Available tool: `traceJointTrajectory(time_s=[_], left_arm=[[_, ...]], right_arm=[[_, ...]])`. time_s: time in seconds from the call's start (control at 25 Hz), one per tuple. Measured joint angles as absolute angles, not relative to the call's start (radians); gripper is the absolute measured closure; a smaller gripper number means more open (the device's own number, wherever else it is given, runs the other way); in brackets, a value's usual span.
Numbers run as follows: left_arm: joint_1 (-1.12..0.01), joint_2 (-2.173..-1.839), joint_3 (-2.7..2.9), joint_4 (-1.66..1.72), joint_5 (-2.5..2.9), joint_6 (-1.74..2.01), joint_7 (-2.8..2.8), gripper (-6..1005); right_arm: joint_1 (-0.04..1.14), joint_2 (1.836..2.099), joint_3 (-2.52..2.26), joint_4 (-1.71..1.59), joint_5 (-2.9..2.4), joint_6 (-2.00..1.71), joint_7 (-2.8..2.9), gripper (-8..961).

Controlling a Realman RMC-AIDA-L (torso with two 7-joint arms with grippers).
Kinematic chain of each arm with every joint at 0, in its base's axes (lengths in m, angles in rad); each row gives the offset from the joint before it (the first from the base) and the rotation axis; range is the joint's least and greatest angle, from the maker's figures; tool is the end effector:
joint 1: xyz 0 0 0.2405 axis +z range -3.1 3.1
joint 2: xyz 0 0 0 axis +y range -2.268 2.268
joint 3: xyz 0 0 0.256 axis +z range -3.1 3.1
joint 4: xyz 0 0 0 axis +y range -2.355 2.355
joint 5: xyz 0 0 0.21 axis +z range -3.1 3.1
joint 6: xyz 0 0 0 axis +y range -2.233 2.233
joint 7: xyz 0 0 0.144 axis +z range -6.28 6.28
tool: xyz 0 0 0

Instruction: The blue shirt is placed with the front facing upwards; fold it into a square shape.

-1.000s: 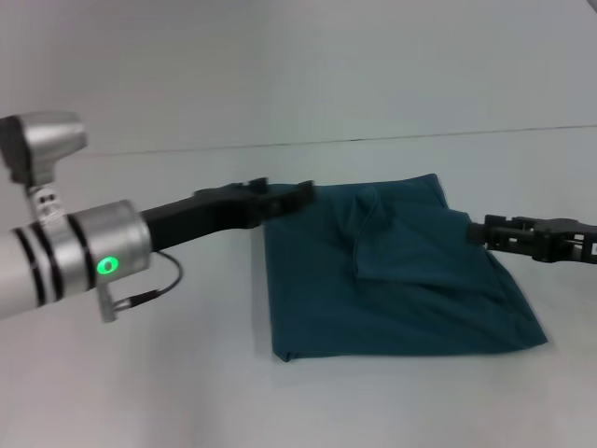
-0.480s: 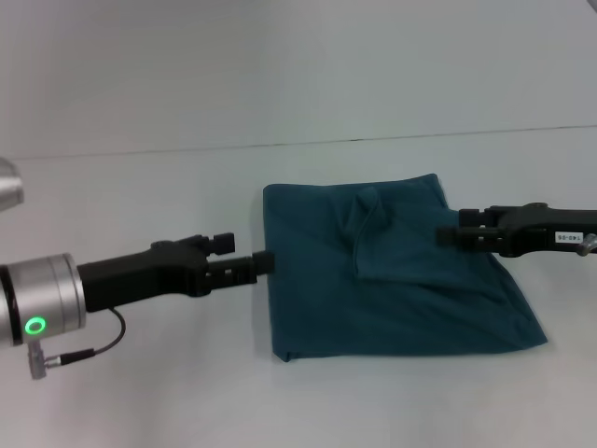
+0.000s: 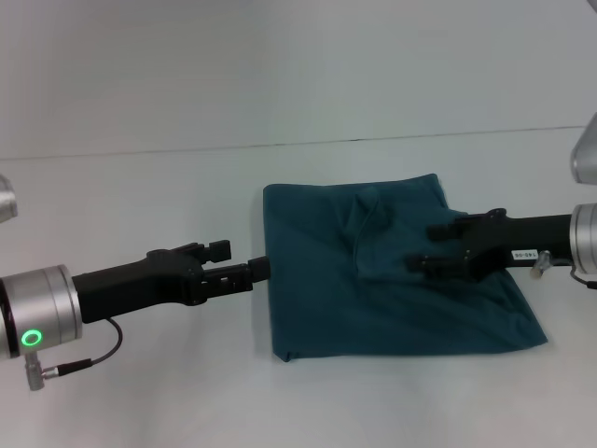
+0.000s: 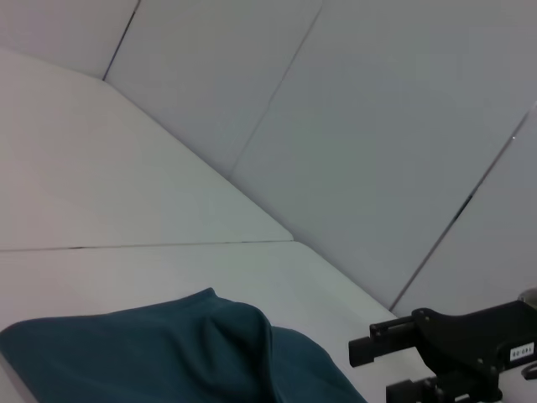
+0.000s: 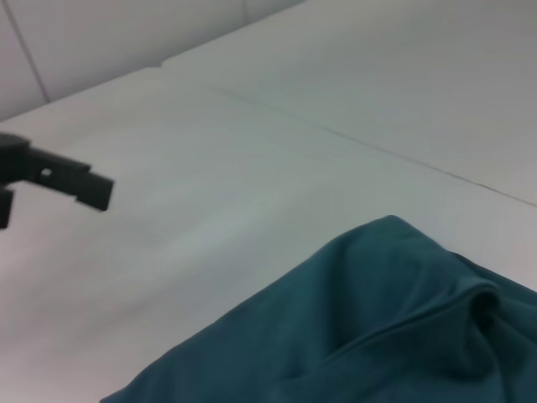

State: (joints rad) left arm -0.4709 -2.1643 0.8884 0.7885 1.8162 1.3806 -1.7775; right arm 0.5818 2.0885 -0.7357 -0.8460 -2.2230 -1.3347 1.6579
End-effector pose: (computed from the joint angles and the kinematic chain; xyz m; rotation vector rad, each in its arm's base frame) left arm -0.2329 0.3411 -0.0228 -2.5489 -1.0668 -0.8458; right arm 0.2653 0.3745 0.0187 -2.5892 0.7370 0.2922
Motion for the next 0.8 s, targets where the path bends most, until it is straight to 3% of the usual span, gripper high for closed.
traceJointTrajectory(time_s=[0.8], left_arm=[[-0.480, -2.164, 0.882, 0.772, 1.814, 1.378, -1.781, 66]], right_arm=[[0.589, 2.096, -0.986, -0.780, -2.116, -1.155, 1.555, 274]])
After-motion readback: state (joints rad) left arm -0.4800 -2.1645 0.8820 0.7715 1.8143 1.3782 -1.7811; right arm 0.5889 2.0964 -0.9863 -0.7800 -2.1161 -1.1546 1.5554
